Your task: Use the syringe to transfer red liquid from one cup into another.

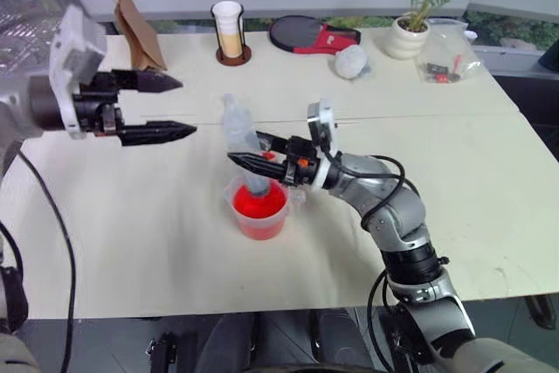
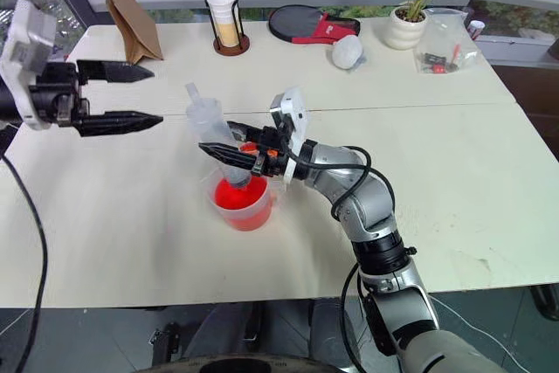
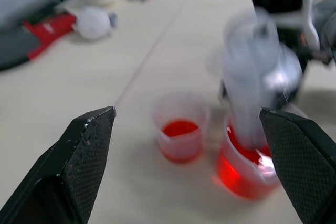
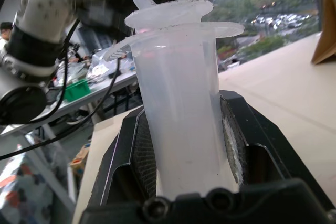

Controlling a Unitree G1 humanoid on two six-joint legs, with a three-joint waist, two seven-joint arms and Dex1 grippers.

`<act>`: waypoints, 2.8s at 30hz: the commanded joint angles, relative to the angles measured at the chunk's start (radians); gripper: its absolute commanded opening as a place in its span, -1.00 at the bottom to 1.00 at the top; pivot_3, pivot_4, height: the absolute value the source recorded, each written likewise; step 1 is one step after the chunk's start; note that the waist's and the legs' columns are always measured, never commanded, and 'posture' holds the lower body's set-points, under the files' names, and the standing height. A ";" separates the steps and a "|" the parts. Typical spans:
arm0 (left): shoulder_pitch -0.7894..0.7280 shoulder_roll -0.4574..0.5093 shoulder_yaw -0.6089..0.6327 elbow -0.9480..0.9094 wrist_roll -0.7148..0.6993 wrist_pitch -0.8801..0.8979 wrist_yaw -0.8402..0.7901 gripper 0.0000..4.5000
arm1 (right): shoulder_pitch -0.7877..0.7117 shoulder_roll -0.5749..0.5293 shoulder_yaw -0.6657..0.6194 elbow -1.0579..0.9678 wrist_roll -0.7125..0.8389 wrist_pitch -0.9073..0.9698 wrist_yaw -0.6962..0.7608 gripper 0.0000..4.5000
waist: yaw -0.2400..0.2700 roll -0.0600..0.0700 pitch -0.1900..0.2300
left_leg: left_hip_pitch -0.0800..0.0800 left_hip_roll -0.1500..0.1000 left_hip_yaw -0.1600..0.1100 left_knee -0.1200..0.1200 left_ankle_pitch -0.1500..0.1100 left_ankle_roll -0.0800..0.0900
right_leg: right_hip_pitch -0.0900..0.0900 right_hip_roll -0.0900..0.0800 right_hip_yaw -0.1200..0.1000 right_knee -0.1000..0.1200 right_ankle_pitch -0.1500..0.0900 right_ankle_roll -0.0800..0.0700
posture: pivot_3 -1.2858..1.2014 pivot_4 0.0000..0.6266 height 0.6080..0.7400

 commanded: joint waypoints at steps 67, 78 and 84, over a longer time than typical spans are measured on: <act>-0.273 -0.180 -0.112 0.098 0.007 -0.057 -0.097 -0.99 | 0.105 0.005 0.059 -0.122 0.028 0.000 -0.100 -0.38 | -0.005 0.000 0.000 | 0.000 0.001 0.000 0.000 0.001 -0.001 | 0.000 0.002 0.001 0.000 0.000 0.000 | 0.03 -0.52 0.99; -0.265 -0.172 -0.106 0.122 0.008 -0.047 -0.096 0.81 | 0.071 0.014 0.005 -0.126 0.057 0.007 -0.132 -0.38 | -0.006 0.000 0.000 | 0.000 0.001 0.000 0.000 0.001 -0.001 | 0.000 0.002 0.001 0.000 0.000 0.000 | 0.03 -0.52 0.99; -0.140 -0.079 -0.038 0.114 -0.032 0.005 -0.124 0.81 | -0.021 0.013 -0.127 -0.226 0.215 0.121 -0.222 -0.38 | -0.008 0.000 0.000 | 0.000 0.001 0.000 -0.001 0.001 -0.001 | -0.001 0.002 0.002 0.000 0.000 0.000 | 0.03 -0.52 0.99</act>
